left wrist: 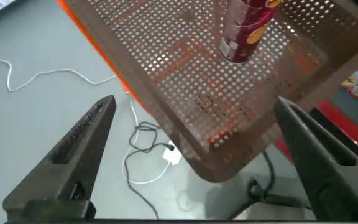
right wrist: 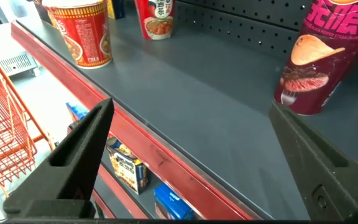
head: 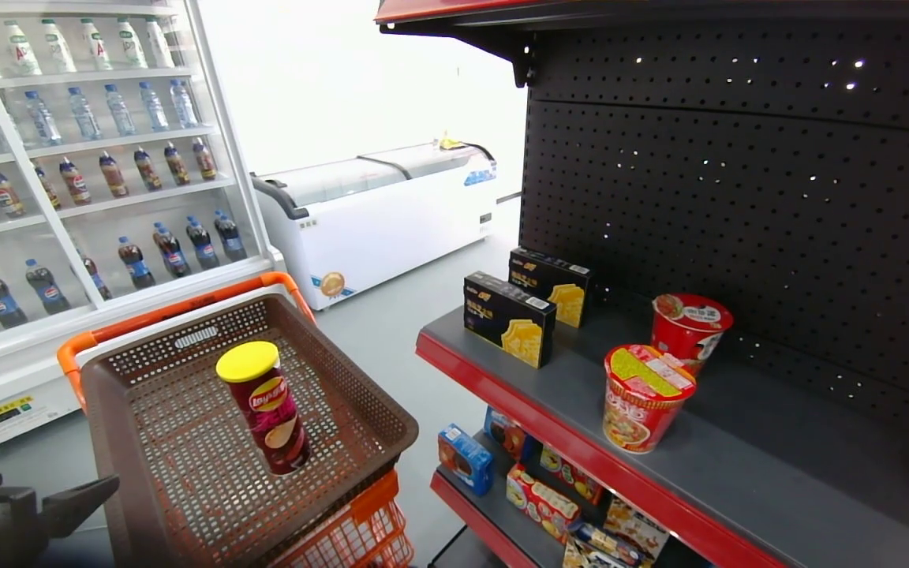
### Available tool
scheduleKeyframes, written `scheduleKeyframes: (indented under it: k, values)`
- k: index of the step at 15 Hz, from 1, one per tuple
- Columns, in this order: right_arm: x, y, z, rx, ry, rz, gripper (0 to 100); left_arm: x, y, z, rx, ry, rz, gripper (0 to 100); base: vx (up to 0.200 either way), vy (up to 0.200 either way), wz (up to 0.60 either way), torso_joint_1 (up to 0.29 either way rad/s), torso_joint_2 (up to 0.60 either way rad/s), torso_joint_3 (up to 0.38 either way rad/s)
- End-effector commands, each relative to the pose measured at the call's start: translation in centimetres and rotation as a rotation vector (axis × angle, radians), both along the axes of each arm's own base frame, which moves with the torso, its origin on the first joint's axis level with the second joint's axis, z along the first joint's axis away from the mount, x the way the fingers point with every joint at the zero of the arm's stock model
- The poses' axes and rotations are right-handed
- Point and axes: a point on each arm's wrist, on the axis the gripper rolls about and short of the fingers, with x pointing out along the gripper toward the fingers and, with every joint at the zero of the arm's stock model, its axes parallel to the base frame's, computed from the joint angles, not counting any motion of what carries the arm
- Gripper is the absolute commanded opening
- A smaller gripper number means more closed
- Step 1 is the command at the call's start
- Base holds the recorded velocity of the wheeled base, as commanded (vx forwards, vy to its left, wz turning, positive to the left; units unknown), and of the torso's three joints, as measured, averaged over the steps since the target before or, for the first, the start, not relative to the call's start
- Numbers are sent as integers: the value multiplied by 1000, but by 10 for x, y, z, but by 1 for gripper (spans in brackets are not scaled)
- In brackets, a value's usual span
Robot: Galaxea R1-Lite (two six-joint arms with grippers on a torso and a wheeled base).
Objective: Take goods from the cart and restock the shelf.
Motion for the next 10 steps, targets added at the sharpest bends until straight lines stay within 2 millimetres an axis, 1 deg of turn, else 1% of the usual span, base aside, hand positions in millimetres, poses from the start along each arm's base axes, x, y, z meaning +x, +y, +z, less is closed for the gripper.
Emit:
scheduleKeyframes:
  k: [1, 2, 3, 4, 7, 10]
  values:
    - [0, 0, 0, 0, 1, 1, 100, 20, 9, -19, 10, 43, 1, 100, 0, 0, 0, 0, 0, 0]
    - [0, 0, 0, 0, 1, 1, 100, 28, 11, -24, 18, 18, -5, 100, 0, 0, 0, 0, 0, 0]
    - [0, 0, 0, 0, 1, 1, 100, 28, 11, -24, 18, 18, -5, 100, 0, 0, 0, 0, 0, 0]
    - [0, 0, 0, 0, 1, 1, 100, 40, 11, -32, 25, 4, -24, 100, 0, 0, 0, 0, 0, 0]
    - [0, 0, 0, 0, 1, 1, 100, 54, 10, -41, 0, 41, -60, 100, 0, 0, 0, 0, 0, 0]
    - [0, 0, 0, 0, 1, 1, 100, 64, 6, -42, -90, -3, -230, 100, 0, 0, 0, 0, 0, 0]
